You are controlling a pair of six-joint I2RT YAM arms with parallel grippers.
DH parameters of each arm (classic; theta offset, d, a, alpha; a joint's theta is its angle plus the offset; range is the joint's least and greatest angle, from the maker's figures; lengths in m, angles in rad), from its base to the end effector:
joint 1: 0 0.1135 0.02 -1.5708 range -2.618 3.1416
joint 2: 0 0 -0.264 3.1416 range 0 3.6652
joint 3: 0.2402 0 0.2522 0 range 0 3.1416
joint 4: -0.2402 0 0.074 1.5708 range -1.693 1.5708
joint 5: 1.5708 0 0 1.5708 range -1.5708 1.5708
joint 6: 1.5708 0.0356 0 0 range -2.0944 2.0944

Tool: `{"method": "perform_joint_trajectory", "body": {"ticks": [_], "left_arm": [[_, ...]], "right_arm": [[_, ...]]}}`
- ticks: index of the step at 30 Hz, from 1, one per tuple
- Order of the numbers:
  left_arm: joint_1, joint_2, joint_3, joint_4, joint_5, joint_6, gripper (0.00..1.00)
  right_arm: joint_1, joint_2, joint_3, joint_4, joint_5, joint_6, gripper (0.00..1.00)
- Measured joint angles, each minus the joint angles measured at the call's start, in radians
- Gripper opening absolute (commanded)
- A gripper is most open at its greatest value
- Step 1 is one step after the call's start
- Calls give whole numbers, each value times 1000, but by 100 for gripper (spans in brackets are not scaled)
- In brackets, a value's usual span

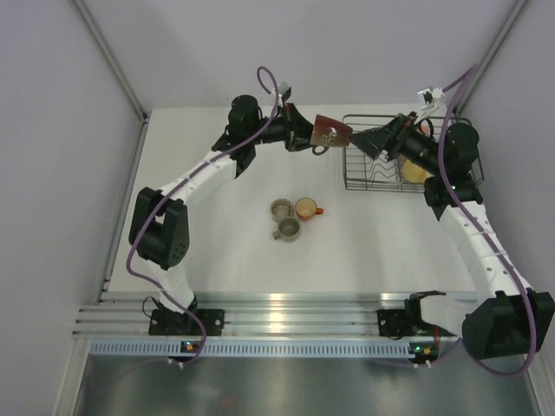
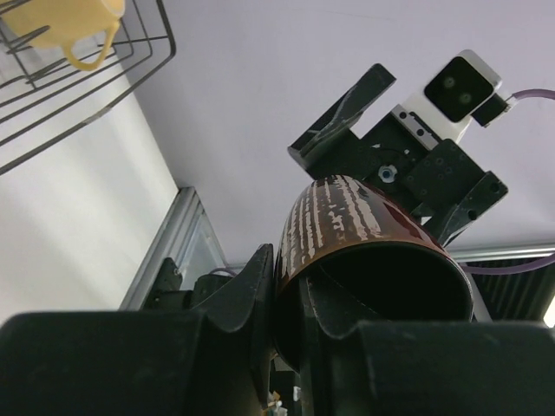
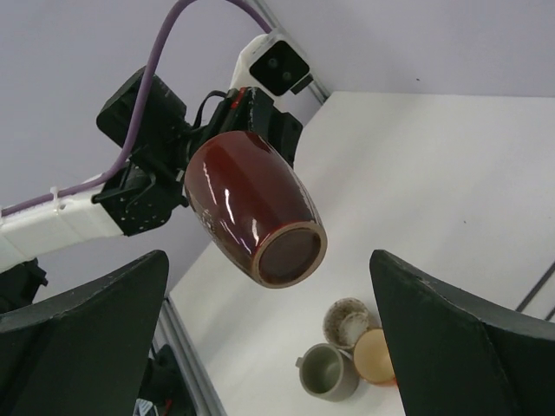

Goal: Load the cups into the dish rack
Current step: Pass the cup from the left arm to the right

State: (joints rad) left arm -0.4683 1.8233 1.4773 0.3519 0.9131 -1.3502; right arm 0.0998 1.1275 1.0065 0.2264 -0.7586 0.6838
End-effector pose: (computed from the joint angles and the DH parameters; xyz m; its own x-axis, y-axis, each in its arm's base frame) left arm 0.3732 -0.2204 0.3431 -0.9572 -0.1843 -0.2234 0.2200 0.0386 -0.9747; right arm 0.2527 0.0499 0.3925 -0.3946 0.4213 -0.8166 -0.6498 0.5004 0.5721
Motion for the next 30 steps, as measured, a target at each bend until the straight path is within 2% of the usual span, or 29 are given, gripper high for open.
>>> {"method": "perform_joint_trajectory", "body": {"ticks": [7,17,21,24,25,27,29,30], "left_arm": [[-21,-2,0,63,-8,-92,0],[-79,-18,-3,69,-32,-122,0],[-89,-27,-8,75,-48,-126,0],[-90,-28,-11,79,-61,-133,0],[-89,-29,-12,82,-61,-136,0],[-89,-32,-14,86,-61,-140,0],[-88,-32,-14,90,-64,-141,0],[-88,-32,-14,90,-65,-141,0]], "right_arm": [[61,26,10,26,2,17,99],[88,50,27,44,3,17,98],[99,56,35,66,-6,24,71],[108,62,43,80,-9,25,61],[108,63,43,83,-10,27,53],[109,65,43,91,-12,28,46],[110,66,44,97,-12,27,33],[111,67,45,98,-13,27,22]]}}
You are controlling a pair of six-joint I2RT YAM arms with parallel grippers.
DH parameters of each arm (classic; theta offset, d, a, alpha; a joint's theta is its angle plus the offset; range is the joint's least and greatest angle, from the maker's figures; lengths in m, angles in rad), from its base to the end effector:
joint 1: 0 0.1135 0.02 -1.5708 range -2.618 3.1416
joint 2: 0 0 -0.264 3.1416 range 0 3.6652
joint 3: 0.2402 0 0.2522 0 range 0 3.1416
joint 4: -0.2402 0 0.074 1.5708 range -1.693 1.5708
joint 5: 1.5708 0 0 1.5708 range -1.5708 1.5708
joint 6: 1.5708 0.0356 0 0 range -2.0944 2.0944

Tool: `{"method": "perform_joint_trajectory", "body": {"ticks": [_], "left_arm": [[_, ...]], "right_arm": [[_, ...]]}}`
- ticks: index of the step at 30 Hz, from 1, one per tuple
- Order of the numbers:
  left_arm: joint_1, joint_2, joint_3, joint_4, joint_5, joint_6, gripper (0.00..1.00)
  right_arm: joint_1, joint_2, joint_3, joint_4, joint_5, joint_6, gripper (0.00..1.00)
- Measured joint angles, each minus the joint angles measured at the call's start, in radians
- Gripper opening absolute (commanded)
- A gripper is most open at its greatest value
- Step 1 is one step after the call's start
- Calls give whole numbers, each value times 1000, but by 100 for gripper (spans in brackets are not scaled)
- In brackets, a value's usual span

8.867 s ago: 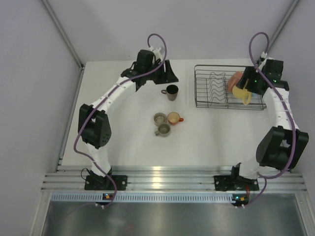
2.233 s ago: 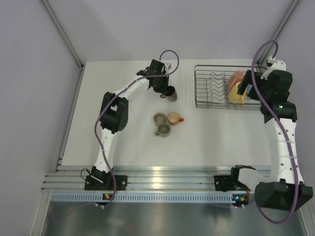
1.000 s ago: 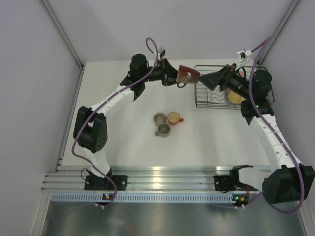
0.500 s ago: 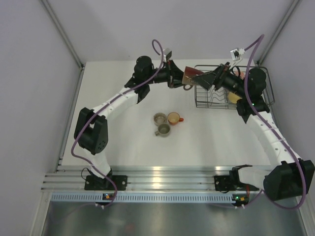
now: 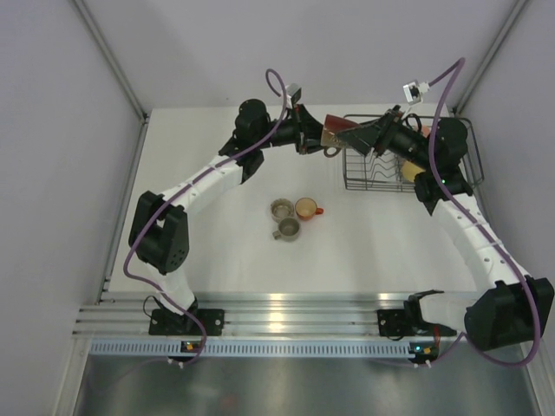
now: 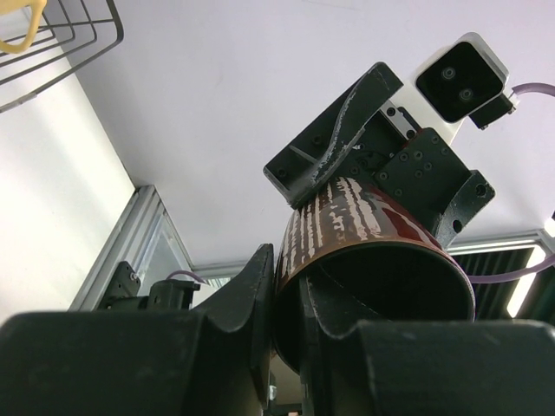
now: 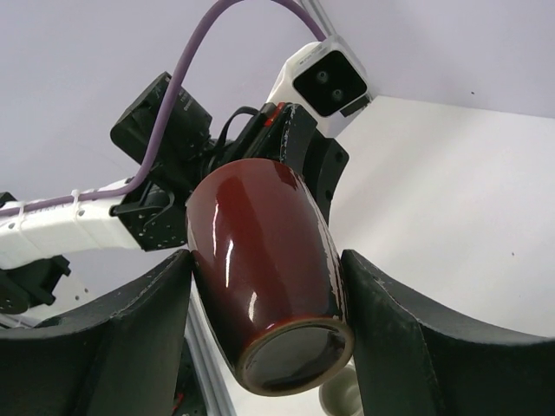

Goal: Load the cups into the dish rack
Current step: Pass the cup from the left arm to the right

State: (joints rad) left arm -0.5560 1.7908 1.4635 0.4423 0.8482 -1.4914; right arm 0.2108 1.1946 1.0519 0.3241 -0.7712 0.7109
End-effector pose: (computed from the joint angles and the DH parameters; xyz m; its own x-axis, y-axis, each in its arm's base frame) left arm 0.3475 -0.2474 0.3604 -0.9711 -0.1727 -0.1646 0.1750 -0.0470 -0.9834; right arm 0.2607 0.0812 0.4015 -0.4017 0.3926 -0.8274 -0.7368 0.3980 0.5465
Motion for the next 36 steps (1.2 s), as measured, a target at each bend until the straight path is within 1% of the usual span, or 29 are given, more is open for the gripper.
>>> {"method": "perform_joint_trajectory", "body": {"ticks": [2,3,4,9,10,12,13,14,16,21,26,28,30,32,34,36], "left_arm": [[0,0,0,5,0,-1,0],[1,0,0,6,0,-1,0],[1,0,0,6,0,-1,0],[2,0,0,6,0,0,0],[2,0,0,6,0,0,7],[2,0,0,7,0,0,17],[2,0,0,8,1,0,25],[1,0,0,9,0,-1,30],[0,0,0,12,-9,0,36],[0,0,0,14,-31,0,43],[0,0,-2,21,-42,-2,45],[0,0,-8,35,-47,-8,44],[0,0,-16,53,-49,-21,40],[0,0,-21,59,-53,-28,31],[1,0,-22,60,-53,-31,17],[2,0,-23,68,-49,-35,10]], "right_arm": [[2,2,3,0,1,-2,11],[3,2,3,1,1,-3,2],[3,2,3,1,2,-3,0],[6,0,3,0,10,-6,0],[7,-2,3,-3,13,-9,0],[10,-7,3,-11,23,-16,0],[12,-11,3,-17,27,-20,0],[14,-15,3,-25,34,-26,0],[20,-19,3,-43,44,-42,0],[23,-19,3,-73,57,-58,0],[23,-19,3,-85,62,-64,0],[23,-19,3,-87,62,-64,0],[23,-19,3,-89,62,-64,0],[23,-19,3,-86,62,-64,0],[23,-23,3,-79,61,-60,0],[22,-25,3,-66,60,-51,0]]}}
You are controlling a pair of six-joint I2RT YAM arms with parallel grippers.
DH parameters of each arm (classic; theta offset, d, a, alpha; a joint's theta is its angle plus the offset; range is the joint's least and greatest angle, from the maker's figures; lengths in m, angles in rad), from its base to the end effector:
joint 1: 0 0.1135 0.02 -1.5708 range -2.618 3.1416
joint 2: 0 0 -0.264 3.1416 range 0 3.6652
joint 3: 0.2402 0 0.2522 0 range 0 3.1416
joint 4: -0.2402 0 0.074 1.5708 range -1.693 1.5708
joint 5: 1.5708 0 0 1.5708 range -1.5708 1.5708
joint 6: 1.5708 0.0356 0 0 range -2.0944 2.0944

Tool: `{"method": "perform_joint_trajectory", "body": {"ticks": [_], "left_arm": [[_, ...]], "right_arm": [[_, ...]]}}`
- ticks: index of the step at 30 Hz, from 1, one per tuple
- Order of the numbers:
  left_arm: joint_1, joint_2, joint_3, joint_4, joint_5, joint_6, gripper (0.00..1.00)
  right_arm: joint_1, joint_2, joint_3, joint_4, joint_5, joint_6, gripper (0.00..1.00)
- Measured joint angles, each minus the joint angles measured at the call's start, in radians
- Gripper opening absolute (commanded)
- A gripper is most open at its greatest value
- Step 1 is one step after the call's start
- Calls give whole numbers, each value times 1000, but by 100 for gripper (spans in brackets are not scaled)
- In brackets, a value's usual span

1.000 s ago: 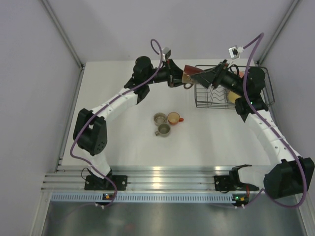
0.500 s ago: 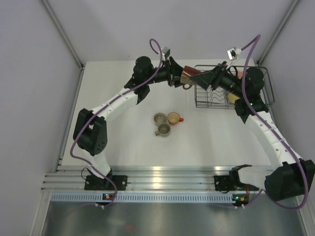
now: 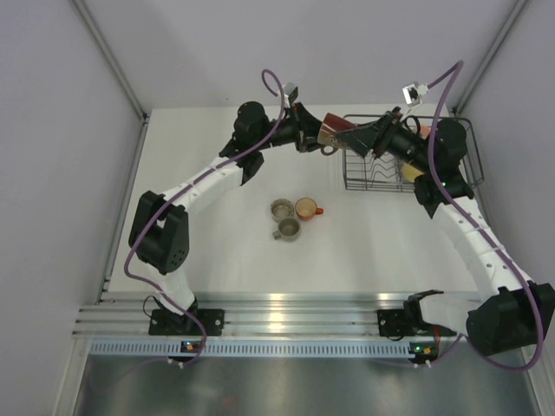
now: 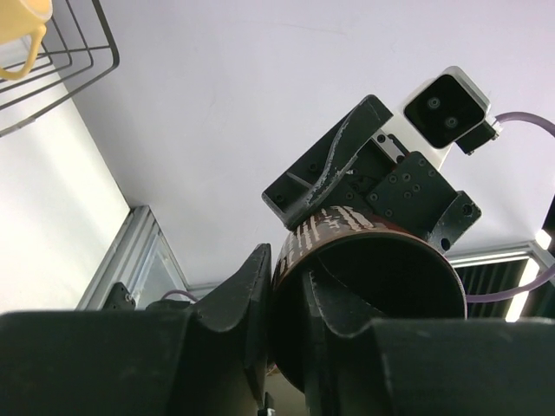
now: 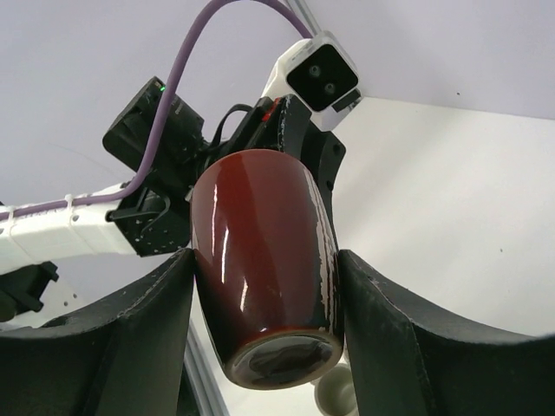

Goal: Load the cups into the dish rack
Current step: Pass the cup from the left arm to the right

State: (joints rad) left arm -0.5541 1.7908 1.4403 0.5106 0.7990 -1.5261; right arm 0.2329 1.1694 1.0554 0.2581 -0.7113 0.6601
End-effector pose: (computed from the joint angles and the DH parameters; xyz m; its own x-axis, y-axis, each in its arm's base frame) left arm 0.3487 -0.2458 0.3591 -0.9616 -0.2243 -0.1582 0.1787 -0.0739 -0.9811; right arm 0.2544 0.0842 0.4028 -0.3823 0.3867 -0.8392 -0.7203 0.4441 0.5328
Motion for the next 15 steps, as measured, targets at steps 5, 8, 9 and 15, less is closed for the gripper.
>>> {"method": "perform_joint_trajectory", "body": {"ticks": [5,8,9,15], "left_arm": [[0,0,0,16,0,-10,0],[0,0,0,21,-8,-22,0],[1,0,0,22,-11,-29,0],[3,5,0,62,-38,-84,0]], "right_arm": [[-1,5,0,26,-6,17,0],[-3,18,0,53,-15,28,6],[-5,22,0,60,-18,33,15],[-6,48,18,100,-21,48,43]]}}
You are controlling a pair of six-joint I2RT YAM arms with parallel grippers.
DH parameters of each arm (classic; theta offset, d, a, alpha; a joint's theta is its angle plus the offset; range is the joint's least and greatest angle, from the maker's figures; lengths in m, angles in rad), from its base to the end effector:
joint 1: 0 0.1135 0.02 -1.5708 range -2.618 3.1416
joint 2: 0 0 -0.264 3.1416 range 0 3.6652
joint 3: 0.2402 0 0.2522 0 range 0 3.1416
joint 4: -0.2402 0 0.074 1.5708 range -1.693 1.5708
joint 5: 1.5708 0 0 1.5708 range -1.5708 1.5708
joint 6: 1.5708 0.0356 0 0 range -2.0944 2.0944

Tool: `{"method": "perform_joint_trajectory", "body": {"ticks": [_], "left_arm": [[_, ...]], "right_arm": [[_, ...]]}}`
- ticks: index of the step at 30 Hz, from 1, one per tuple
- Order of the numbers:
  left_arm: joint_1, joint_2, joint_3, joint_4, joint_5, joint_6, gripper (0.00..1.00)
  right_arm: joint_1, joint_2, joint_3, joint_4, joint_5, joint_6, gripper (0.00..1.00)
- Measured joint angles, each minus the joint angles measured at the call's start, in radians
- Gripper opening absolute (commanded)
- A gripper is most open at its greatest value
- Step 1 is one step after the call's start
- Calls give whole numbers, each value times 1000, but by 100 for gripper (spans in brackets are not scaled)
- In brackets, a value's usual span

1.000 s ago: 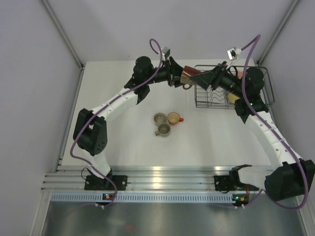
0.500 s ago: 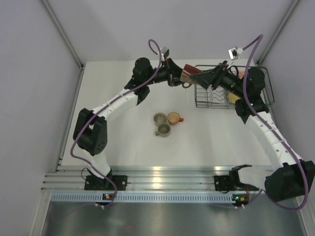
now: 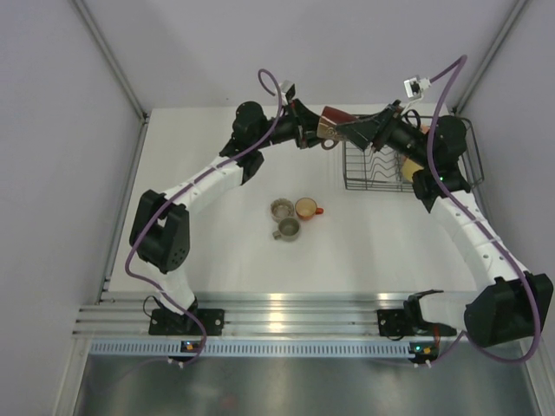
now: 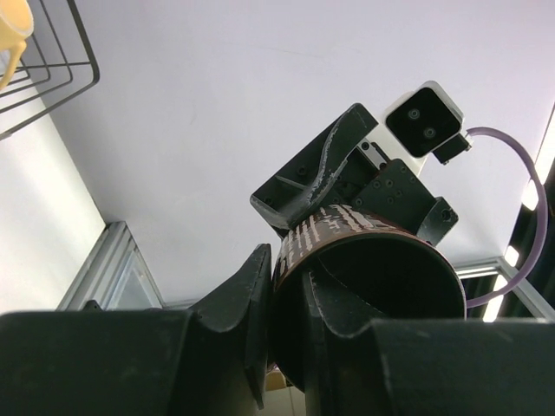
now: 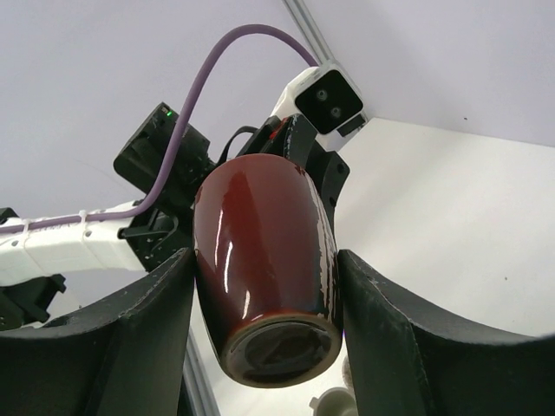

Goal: Load the cups into the dish rack
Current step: Pass the cup from the left arm to the right

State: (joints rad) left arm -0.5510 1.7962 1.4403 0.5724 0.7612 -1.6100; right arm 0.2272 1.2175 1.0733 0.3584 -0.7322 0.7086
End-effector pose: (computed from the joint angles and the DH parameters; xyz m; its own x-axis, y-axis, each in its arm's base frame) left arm 0.3509 -0.2445 0.3631 -0.9595 -0.2595 -0.1098 0.1455 -0.1227 -0.9817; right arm 0.2654 0.0858 0.4067 -0.3659 0.4122 -0.8344 -0.7452 0.4073 0.5280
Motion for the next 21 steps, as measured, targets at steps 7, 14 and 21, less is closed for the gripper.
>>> {"method": "perform_joint_trajectory", "body": {"ticks": [7,14,21], "left_arm": [[0,15,0,31,-1,-31,0],[-13,15,0,45,-8,-46,0],[-25,15,2,57,-11,-59,0]], "right_arm": [[0,7,4,5,5,-1,62],[14,28,9,-2,-28,0,75],[26,37,9,-12,-51,-1,76]]}}
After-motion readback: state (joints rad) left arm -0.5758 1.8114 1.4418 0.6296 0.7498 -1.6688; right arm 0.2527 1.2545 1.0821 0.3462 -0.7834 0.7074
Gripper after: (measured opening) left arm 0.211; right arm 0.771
